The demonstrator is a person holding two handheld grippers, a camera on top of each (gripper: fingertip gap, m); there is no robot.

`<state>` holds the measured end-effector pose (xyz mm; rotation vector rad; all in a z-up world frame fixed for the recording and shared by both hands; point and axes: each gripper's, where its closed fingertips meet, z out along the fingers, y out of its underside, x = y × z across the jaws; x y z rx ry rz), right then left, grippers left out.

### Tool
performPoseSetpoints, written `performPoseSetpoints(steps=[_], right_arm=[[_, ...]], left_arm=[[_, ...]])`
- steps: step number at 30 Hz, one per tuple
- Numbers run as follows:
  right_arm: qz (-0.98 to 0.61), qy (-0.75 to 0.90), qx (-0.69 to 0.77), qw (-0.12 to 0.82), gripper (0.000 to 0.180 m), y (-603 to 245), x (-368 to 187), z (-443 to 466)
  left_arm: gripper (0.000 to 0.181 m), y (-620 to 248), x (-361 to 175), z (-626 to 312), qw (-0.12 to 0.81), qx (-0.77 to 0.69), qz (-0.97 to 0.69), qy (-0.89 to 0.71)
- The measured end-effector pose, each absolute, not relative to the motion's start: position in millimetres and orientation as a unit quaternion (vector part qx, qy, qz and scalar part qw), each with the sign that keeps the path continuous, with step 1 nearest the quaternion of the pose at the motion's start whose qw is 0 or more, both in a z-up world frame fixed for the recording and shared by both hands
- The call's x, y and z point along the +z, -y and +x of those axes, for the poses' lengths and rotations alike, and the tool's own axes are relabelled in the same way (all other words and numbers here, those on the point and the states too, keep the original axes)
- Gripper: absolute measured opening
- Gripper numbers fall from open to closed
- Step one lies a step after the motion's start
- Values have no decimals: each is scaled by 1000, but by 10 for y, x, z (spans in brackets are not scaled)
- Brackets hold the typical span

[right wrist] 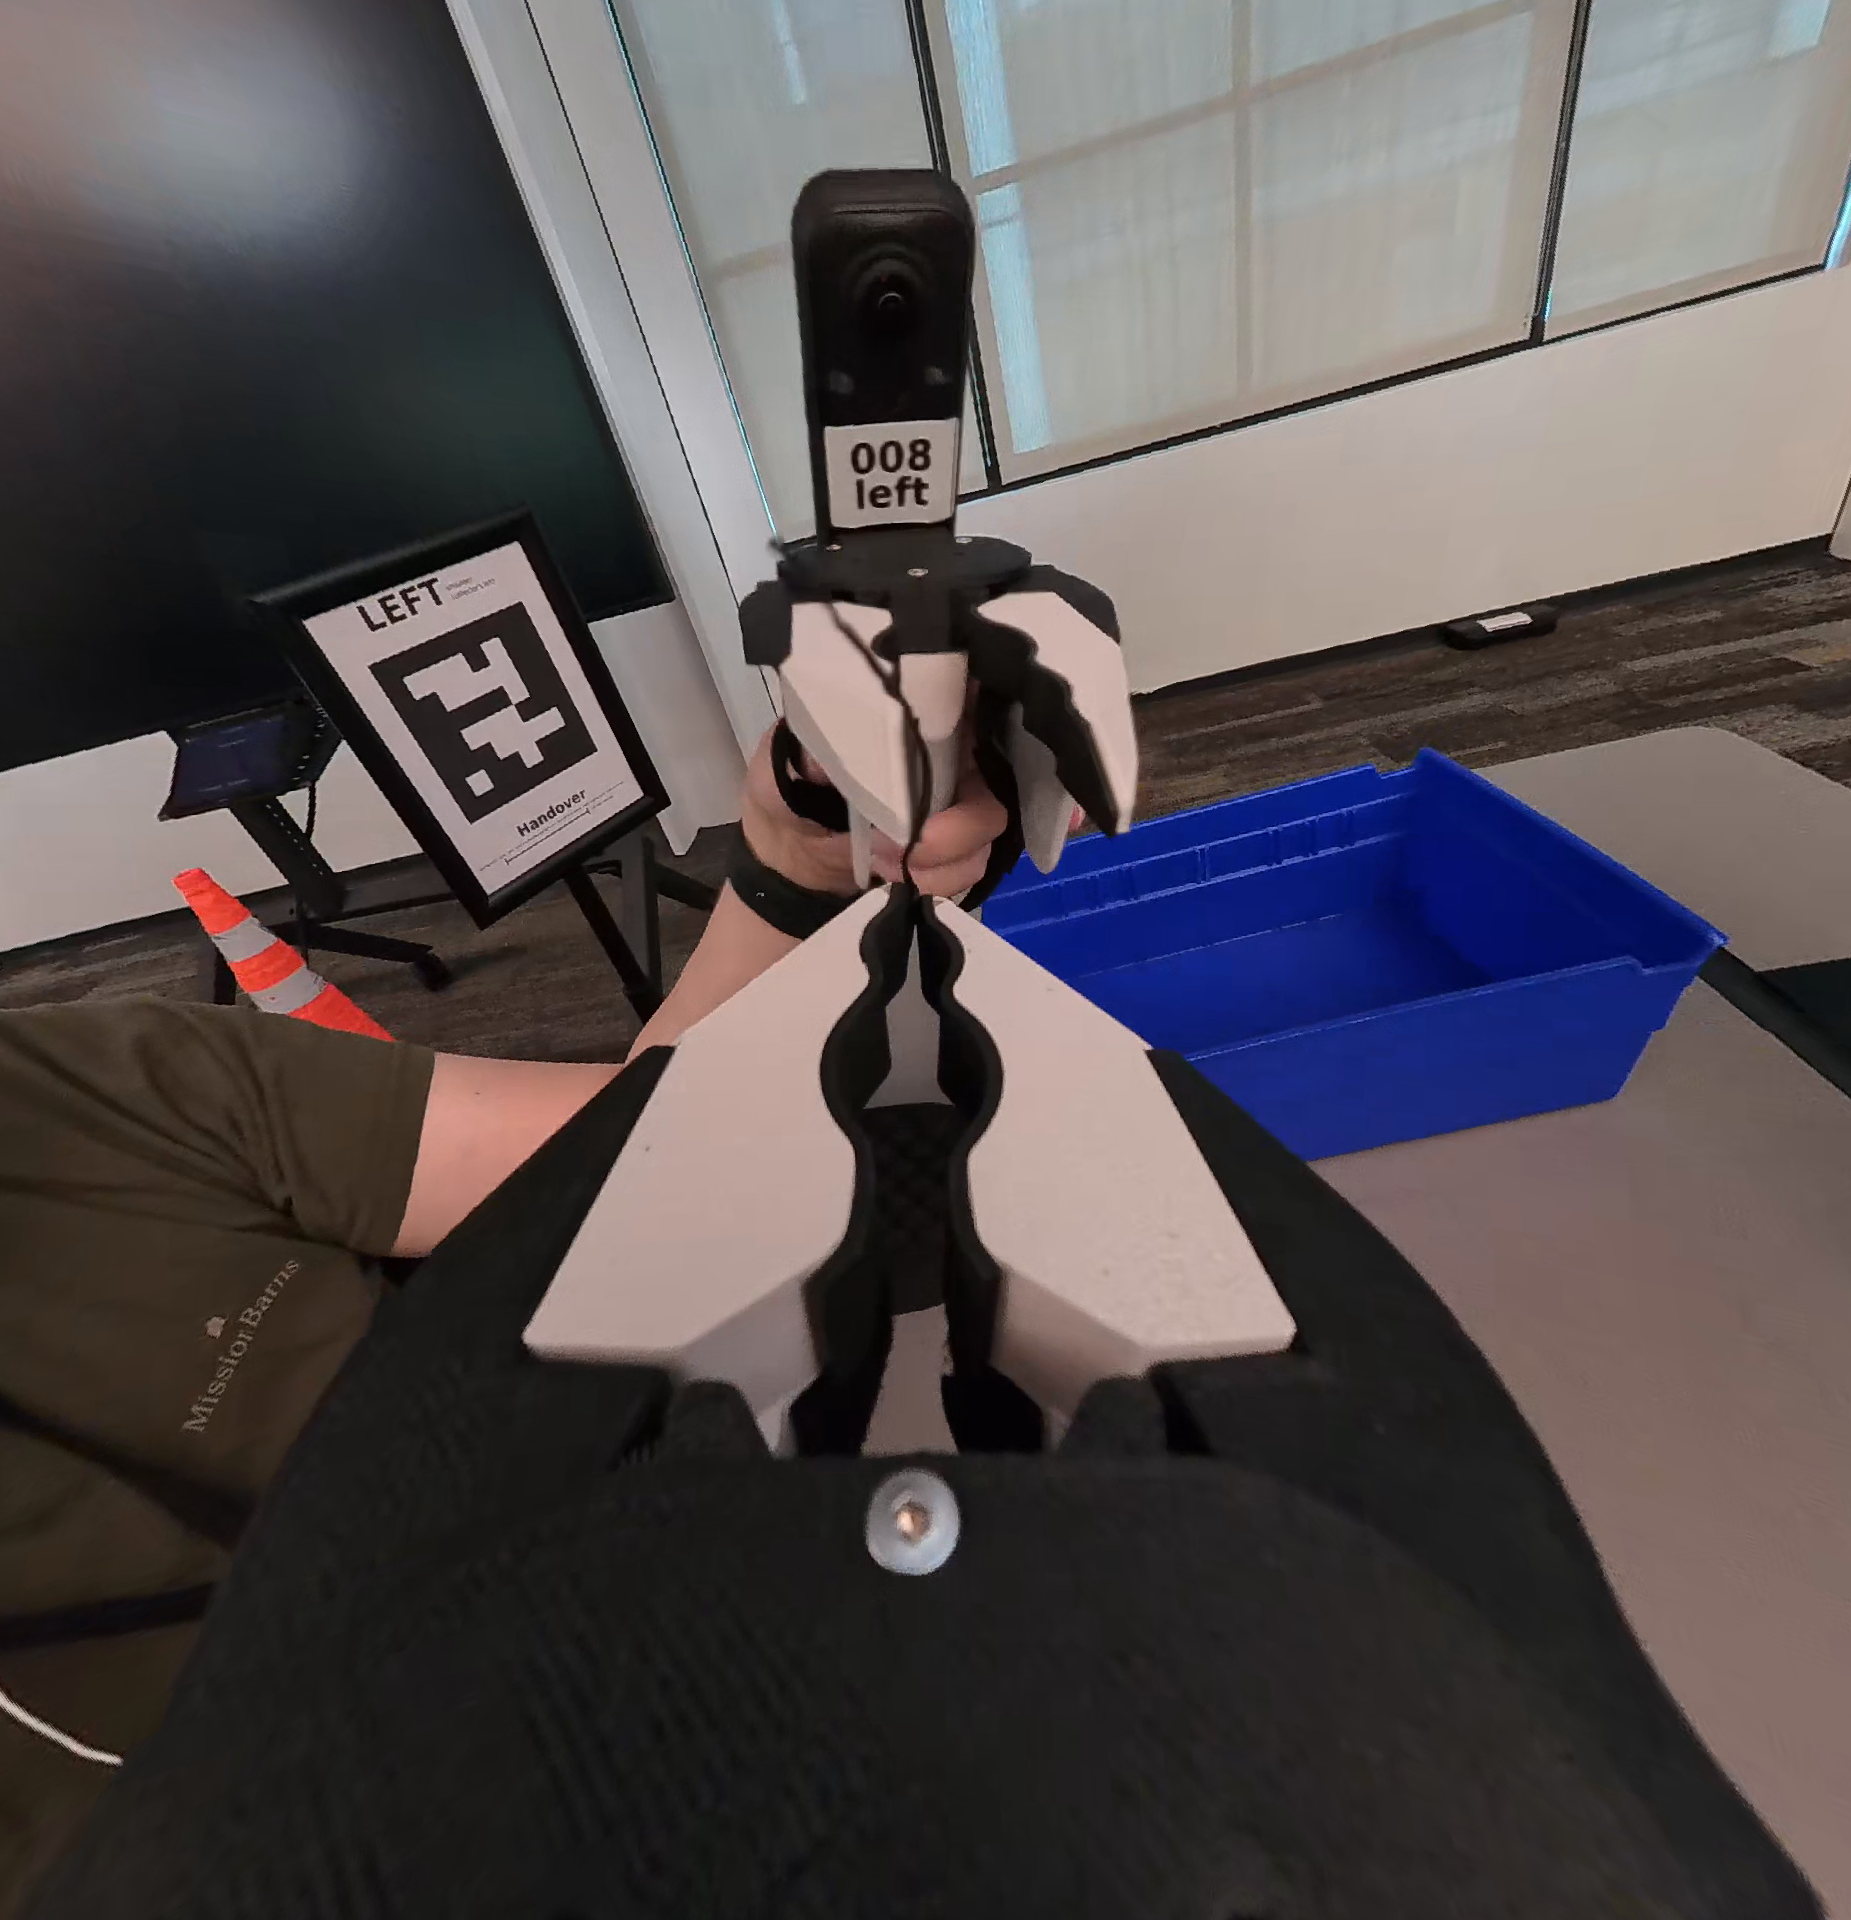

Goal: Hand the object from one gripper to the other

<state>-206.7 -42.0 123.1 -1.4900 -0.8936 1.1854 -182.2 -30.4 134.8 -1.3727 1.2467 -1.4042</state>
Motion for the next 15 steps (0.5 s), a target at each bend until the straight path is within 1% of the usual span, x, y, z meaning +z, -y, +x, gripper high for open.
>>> performPoseSetpoints(steps=[3,5,9,11,12,13,14,15], right_arm=[[-617,369,486,497,0,414,1226,-2063],[-618,370,486,495,0,415,1218,-2068],[-621,374,482,492,0,406,1186,-2083],[-625,370,470,503,0,354,1174,-2051],[-631,364,454,514,8,297,1166,-2009],[-644,355,426,527,23,216,1141,-1948],[-657,352,385,544,32,129,1110,-1867],[-664,356,335,565,33,59,1092,-1783]], left_arm=[[33,437,1424,-1833,372,-593,-514,-496],[31,462,1407,-1809,371,-589,-513,-503],[2,482,1324,-1739,383,-556,-514,-529],[0,456,1366,-1741,401,-551,-508,-527],[0,405,1394,-1758,415,-546,-511,-518],[0,337,1412,-1790,429,-538,-518,-508],[0,251,1406,-1832,441,-524,-532,-498],[0,139,1370,-1881,452,-502,-552,-489]])
